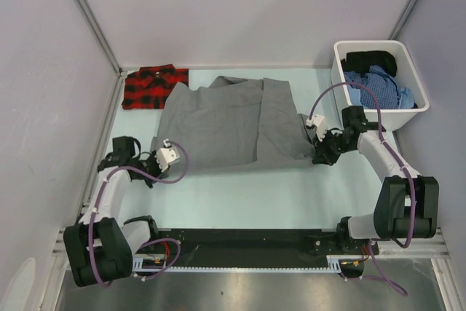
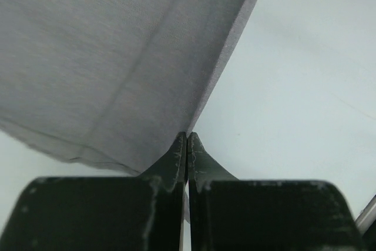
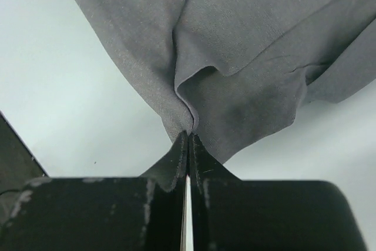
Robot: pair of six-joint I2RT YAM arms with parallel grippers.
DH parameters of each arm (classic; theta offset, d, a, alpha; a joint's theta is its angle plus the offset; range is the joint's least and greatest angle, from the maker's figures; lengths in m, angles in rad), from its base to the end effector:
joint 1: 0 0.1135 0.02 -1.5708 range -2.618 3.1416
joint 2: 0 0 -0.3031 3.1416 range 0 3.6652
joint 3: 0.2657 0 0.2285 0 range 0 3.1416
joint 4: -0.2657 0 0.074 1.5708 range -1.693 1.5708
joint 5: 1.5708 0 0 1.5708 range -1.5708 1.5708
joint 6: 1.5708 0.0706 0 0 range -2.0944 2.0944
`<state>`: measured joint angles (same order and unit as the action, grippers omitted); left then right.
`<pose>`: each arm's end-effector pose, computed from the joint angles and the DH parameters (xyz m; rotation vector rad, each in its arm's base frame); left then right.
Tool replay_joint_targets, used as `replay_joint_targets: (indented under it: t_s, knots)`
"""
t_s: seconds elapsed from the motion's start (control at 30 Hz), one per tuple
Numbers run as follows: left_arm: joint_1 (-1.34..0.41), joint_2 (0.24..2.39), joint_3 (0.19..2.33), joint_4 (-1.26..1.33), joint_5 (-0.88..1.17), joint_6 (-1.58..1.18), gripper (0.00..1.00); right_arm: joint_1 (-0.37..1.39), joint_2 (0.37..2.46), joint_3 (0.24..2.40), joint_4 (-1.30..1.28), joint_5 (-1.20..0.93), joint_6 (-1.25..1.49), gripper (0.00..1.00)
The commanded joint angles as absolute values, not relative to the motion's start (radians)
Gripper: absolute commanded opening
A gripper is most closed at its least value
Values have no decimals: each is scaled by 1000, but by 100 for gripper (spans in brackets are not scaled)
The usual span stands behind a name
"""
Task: Fold and stack the long sleeve shirts
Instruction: Flatten the shirt out
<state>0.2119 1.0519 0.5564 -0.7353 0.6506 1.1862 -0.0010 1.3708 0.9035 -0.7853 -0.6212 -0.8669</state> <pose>0.1416 -0.0133 0.2019 1.2712 2.0970 -0.3616 0.2248 0.0409 0.2400 -1.1852 2.2522 0.5687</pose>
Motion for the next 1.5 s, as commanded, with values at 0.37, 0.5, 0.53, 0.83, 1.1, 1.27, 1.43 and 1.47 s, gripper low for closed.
replay_joint_targets:
  t_s: [0.37, 0.5, 0.53, 0.83, 1.1, 1.27, 1.43, 1.47]
  knots:
    - [224, 948, 659, -1152, 498, 1438, 52, 129, 1163, 920, -1106, -475, -942, 65]
    - [222, 1004, 813, -1125, 679, 1198, 88, 87, 1330, 1135, -933, -570, -702, 76]
    - [219, 1026, 843, -1061, 731, 1136, 93, 92, 1435, 1176, -890, -571, -633, 80]
    - [209, 1210, 1097, -767, 813, 575, 100, 28, 2021, 1710, -459, -492, -45, 72]
    - [192, 1273, 1218, -741, 726, 511, 100, 29, 2348, 2000, -399, -425, -5, 57]
    - [193, 1299, 1246, -744, 687, 526, 99, 28, 2407, 2046, -397, -495, 24, 56]
    - [193, 1295, 1239, -746, 672, 535, 99, 28, 2427, 2023, -397, -534, 51, 52]
    - [192, 1293, 1238, -747, 672, 541, 99, 29, 2427, 2016, -394, -554, 55, 48]
